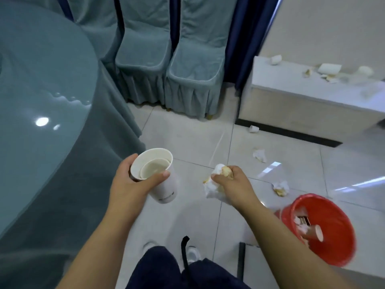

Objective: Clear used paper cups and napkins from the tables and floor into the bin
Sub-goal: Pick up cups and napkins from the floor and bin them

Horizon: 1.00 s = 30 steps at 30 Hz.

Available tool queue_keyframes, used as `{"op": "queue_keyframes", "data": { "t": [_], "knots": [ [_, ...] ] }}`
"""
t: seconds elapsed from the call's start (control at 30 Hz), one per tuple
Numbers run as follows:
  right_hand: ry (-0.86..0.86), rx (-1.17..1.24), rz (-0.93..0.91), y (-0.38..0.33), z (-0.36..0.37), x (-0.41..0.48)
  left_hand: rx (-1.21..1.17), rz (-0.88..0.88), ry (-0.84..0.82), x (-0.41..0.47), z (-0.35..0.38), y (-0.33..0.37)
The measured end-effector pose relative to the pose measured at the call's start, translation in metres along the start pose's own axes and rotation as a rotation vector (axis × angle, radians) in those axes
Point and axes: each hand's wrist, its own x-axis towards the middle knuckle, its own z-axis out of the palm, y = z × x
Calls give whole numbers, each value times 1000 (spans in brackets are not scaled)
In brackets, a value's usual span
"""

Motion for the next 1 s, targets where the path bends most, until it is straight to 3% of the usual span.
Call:
{"op": "queue_keyframes", "data": {
  "t": [0.27,0.57,1.0],
  "knots": [
    [215,125,185,-12,-29,88,107,-8,-209,119,78,32],
    [461,318,167,-44,-81,170,249,78,-509,246,204,84],
    [807,407,403,52,-236,283,466,64,-907,303,479,55]
  ]
}}
